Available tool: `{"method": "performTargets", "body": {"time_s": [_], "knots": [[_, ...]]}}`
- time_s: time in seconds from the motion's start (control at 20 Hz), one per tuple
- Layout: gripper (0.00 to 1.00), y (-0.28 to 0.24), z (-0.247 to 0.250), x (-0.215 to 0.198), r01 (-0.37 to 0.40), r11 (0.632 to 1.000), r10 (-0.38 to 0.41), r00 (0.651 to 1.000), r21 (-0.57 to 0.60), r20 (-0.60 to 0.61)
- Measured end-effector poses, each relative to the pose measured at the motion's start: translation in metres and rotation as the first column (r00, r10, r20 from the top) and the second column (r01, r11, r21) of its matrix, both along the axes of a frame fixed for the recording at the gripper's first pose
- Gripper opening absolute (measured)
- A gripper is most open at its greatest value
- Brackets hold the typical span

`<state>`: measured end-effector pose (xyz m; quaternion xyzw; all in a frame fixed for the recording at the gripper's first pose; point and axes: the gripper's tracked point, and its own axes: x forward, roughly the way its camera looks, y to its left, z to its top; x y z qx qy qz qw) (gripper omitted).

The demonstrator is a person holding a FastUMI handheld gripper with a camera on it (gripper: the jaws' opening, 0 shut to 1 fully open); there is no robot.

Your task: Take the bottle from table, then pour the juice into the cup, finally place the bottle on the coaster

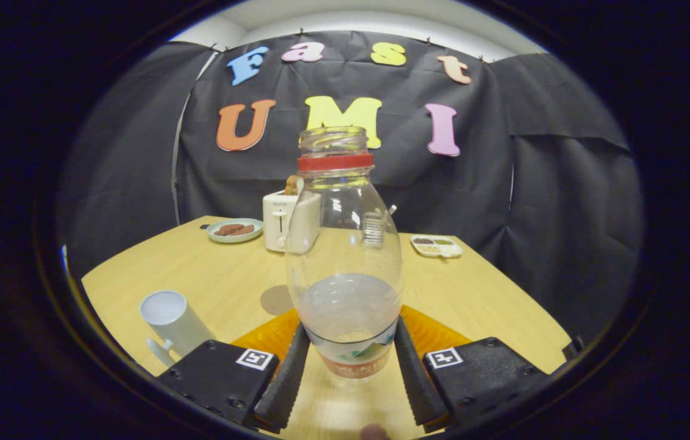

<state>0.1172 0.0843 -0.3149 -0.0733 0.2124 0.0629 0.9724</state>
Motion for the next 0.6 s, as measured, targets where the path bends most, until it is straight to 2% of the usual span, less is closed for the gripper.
{"method": "performTargets", "body": {"time_s": [0.15, 0.25, 0.45, 0.6], "knots": [[0.76, 0.007, 0.002, 0.007, -0.038, 0.988, 0.039, 0.999, -0.148, 0.006], [0.76, 0.012, 0.002, 0.013, -0.059, 0.959, 0.070, 0.997, -0.276, 0.028], [0.76, 0.027, -0.004, 0.022, -0.107, 0.845, 0.163, 0.985, -0.524, 0.063], [0.76, 0.039, -0.004, 0.024, -0.115, 0.749, 0.228, 0.969, -0.652, 0.091]]}}
